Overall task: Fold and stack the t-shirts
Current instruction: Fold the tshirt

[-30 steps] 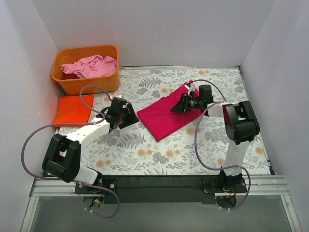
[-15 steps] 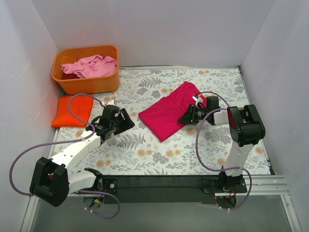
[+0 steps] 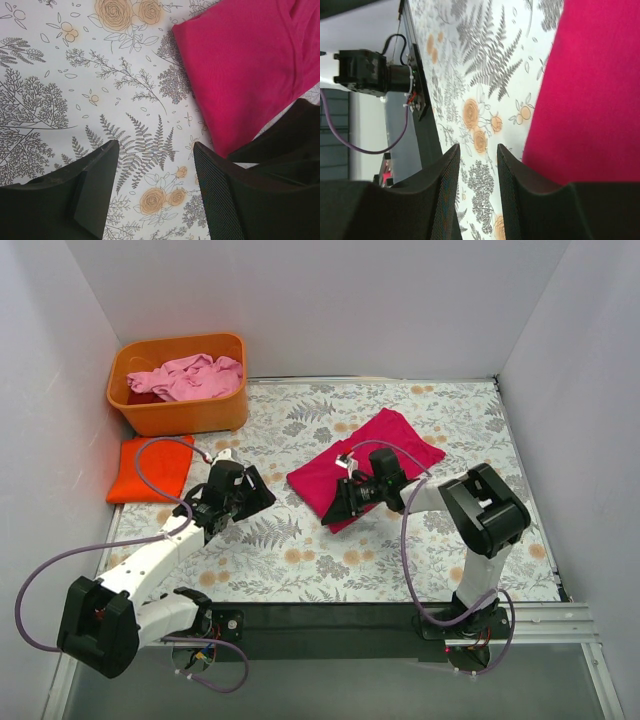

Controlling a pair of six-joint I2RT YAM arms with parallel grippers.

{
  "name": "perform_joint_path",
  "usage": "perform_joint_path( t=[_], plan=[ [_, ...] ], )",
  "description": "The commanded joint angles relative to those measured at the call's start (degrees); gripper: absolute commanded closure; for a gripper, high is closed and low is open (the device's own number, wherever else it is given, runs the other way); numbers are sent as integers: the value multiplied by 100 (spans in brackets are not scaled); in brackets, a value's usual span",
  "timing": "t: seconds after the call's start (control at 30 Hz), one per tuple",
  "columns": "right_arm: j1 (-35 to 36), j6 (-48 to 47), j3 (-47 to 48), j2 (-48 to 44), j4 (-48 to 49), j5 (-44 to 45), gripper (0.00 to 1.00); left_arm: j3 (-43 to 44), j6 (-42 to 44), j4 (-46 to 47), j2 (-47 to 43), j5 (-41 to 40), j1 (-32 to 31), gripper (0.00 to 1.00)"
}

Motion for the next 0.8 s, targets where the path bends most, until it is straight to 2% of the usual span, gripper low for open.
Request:
perform_joint_path(
  t=[0.0, 0.23, 0.4, 0.5, 0.53, 0.6, 0.67, 0.77],
  plan=[
    [63, 302, 99, 544, 261, -27, 63, -106, -37, -104, -292, -159, -17, 43],
    [81, 390, 54, 871, 262, 122, 64, -45, -81, 36, -65, -142, -17, 37],
    [81, 293, 89, 232, 174, 149, 63, 332, -221, 334, 550, -133, -17, 32],
    [81, -276, 352, -243, -615, 543, 62, 736, -231, 528, 1147, -106, -17, 31],
    [90, -713, 545, -350, -1305, 884, 62, 1007, -239, 564, 1523, -80, -17, 31],
    [99, -1164, 721, -630, -1941, 1307, 60, 1264, -231, 547, 1877, -54, -8, 31],
    [142, -1585, 854, -781, -2678, 1815, 56, 1605, -283, 529, 2352, -27, -16, 31],
    [291, -1938, 960, -1079, -3112, 2544, 48, 1870, -389, 538, 2895, -10, -8, 31]
  ],
)
